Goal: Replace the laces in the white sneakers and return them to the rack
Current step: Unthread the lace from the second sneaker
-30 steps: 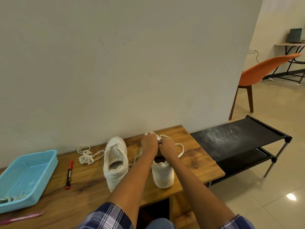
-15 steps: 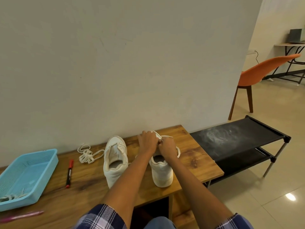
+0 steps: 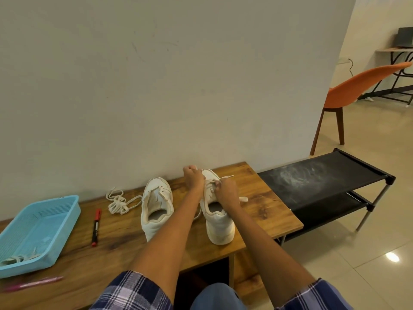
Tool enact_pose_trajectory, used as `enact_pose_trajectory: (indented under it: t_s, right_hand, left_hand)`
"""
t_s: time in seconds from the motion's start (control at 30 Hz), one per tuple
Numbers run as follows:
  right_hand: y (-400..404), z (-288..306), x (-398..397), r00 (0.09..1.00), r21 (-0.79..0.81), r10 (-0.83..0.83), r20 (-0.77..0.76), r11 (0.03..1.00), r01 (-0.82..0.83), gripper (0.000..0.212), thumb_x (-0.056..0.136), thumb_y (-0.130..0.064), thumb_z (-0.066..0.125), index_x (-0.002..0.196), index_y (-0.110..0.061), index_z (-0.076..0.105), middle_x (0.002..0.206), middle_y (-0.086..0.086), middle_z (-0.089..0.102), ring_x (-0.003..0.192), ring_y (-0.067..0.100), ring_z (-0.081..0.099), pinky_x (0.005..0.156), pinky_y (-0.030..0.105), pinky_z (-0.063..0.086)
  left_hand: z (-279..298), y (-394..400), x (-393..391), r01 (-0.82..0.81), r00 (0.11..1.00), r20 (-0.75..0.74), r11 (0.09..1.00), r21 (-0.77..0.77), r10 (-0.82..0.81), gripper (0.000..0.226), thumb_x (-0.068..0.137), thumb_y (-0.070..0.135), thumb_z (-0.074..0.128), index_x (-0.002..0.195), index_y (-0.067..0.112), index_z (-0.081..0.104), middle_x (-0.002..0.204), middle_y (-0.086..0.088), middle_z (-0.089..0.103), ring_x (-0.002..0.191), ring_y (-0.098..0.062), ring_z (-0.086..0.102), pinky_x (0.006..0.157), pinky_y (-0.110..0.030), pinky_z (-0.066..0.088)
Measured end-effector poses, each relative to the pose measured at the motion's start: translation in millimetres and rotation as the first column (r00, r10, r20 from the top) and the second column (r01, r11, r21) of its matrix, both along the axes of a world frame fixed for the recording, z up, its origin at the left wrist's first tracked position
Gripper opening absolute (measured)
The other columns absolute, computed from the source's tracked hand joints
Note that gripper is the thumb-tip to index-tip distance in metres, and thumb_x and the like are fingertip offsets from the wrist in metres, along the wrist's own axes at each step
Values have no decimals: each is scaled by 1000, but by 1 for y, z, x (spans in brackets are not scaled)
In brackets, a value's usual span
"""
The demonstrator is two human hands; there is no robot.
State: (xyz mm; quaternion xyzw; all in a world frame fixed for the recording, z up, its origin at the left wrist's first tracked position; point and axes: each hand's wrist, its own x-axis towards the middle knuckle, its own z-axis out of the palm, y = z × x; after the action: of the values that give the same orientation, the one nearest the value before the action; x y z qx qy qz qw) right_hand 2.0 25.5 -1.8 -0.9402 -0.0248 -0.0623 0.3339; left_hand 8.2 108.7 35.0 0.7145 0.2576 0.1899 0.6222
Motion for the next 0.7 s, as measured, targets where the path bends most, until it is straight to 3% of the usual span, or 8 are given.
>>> enact_pose_trajectory:
  t_s: [0.13,0.27,0.37,0.47,0.53,0.6,0.63,0.7]
  right_hand:
    - [0,-3,2,1000,15,5,-7,1000,-4,27,96,-16,46,73,-6,56,69,4,49,64,14,44,57,24,33]
    - [-1,-3,2,1000,-38,8,-9,999,-9,40,97,-13,42,58,-15,38,59,-4,36,59,11,40,51,20,29]
    - [-1,-3,2,1000,-36,13,-4,999,-13,35,98,-13,41,64,-9,48,59,-4,36,67,14,45,52,21,30]
    - [-2,-1,0,1000,6,6,3,1000,-6,27,96,-12,44,77,-1,59,68,5,51,69,16,46,50,22,28]
    - [-2,-1,1,1000,48,0,8,999,0,25,96,-13,46,86,2,63,72,6,51,68,17,46,46,20,25]
    - [-1,-3,1,1000,59,-1,3,998,1,25,95,-16,48,87,2,64,70,4,49,67,16,47,45,18,25]
    - [-1,-3,2,1000,64,0,-6,998,0,25,95,-17,48,87,1,63,70,4,50,66,16,47,45,18,25]
    - [0,-5,3,1000,67,2,-19,998,-1,24,95,-17,48,79,-3,60,70,4,50,64,15,46,46,18,27]
  left_hand:
    - [-5,1,-5,265,963,-200,777,571,-182,28,101,24,35,117,4,46,112,-14,60,100,-28,58,73,-30,39]
    - [-3,-3,-6,405,903,-397,625,668,-162,26,85,19,59,103,2,65,107,-15,67,101,-30,62,77,-35,49]
    - [-2,-6,-5,421,895,-424,578,699,-138,22,89,13,53,101,0,65,108,-16,65,103,-29,61,79,-34,48]
    - [-6,-4,1,323,943,-248,797,509,-224,24,97,12,40,105,3,61,109,-14,63,102,-27,59,78,-30,44]
    - [-1,-3,2,143,990,-21,984,106,-141,23,99,10,31,105,3,53,96,-13,59,89,-27,59,70,-26,44]
    - [5,2,3,-29,993,99,968,-248,56,18,100,10,26,100,5,43,82,-8,51,67,-19,53,56,-22,44]
    - [6,6,4,-44,992,109,970,-240,72,17,100,10,26,100,6,43,85,-8,51,65,-18,52,54,-23,43]
    - [5,11,4,60,998,2,988,139,-61,17,99,11,35,108,3,47,101,-12,57,84,-24,58,65,-26,44]
